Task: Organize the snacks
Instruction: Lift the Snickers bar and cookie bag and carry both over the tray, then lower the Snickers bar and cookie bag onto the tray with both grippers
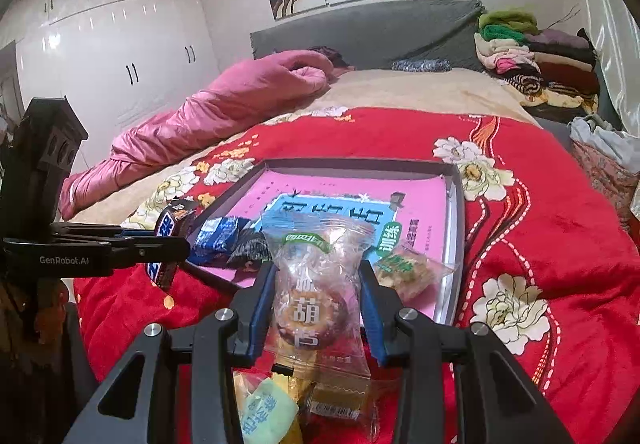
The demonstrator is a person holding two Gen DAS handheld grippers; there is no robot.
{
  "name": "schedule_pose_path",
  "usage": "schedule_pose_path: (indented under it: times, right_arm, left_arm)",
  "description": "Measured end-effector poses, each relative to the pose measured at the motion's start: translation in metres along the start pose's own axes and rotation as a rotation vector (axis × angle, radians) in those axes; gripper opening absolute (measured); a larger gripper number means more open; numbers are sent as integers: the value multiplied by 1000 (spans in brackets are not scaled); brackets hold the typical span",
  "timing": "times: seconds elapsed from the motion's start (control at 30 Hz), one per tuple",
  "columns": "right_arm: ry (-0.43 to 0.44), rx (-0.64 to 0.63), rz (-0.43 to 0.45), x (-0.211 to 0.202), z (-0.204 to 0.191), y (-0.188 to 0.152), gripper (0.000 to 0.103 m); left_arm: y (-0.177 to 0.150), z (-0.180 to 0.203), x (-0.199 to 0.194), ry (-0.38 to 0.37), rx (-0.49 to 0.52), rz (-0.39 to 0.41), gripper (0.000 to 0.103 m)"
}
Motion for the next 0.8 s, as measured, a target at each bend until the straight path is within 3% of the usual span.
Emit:
schedule_pose_path:
  times: [0.8]
  right_arm:
    - [-32, 4, 69, -9, 9, 17, 40]
  left_arm:
    - [20, 14, 7, 0, 13, 24, 31]
Point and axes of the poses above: each gripper's, at about its wrist camera, not at the fingertips, and x roughly the way its jaws point, z to its right, y to its top, the point moved 9 cm from there along x, roughly the way its jaws point, and after that the axes turned 14 degrees about y, right-handed, at the moved point
